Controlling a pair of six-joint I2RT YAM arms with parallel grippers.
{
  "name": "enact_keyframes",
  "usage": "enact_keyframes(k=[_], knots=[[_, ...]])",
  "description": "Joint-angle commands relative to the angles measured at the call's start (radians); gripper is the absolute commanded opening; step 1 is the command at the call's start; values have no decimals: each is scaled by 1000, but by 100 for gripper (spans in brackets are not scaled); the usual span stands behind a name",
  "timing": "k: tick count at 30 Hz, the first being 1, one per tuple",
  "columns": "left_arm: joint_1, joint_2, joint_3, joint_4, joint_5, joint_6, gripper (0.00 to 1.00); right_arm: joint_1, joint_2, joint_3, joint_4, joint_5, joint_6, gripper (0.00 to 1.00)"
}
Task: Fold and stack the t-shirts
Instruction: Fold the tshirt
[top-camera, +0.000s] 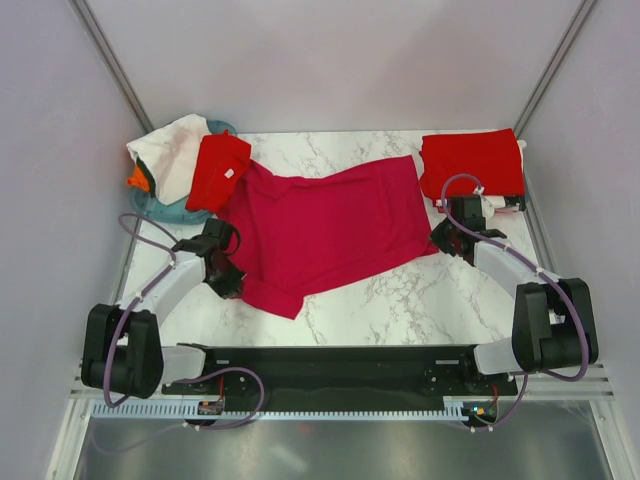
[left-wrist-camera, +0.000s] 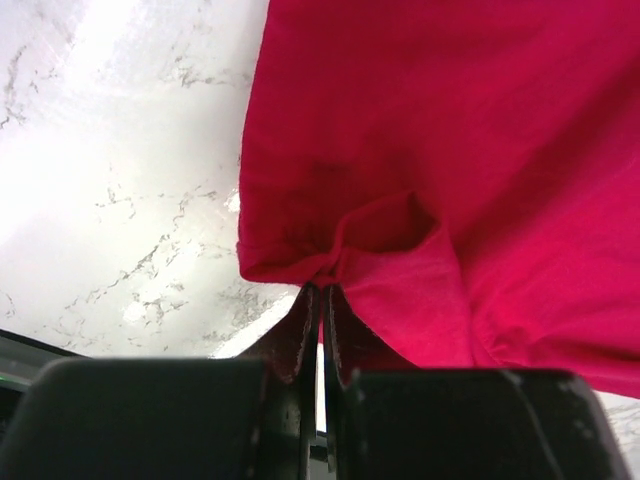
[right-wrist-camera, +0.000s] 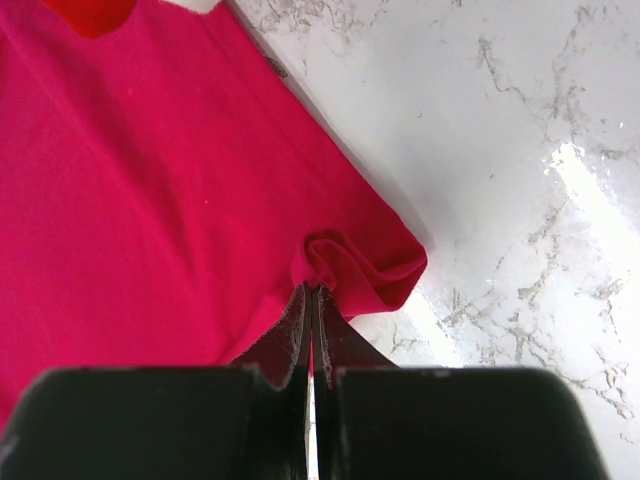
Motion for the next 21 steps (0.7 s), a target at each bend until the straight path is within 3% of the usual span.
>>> enact_keyframes(k=[1,8,14,21], knots=[[4,-53,-7,-32,32,26,2,4,-15,-12,20,-8,-2,0],[2,-87,-7,-47,55,39,8,4,-12,-10,21,-13,1,0],[2,-76,-10,-43,63,42,4,2,-13,-12,21,-16,-1,0],[2,-94,-7,-40,61,69,12,2,-10,-13,21,-17,-1,0]])
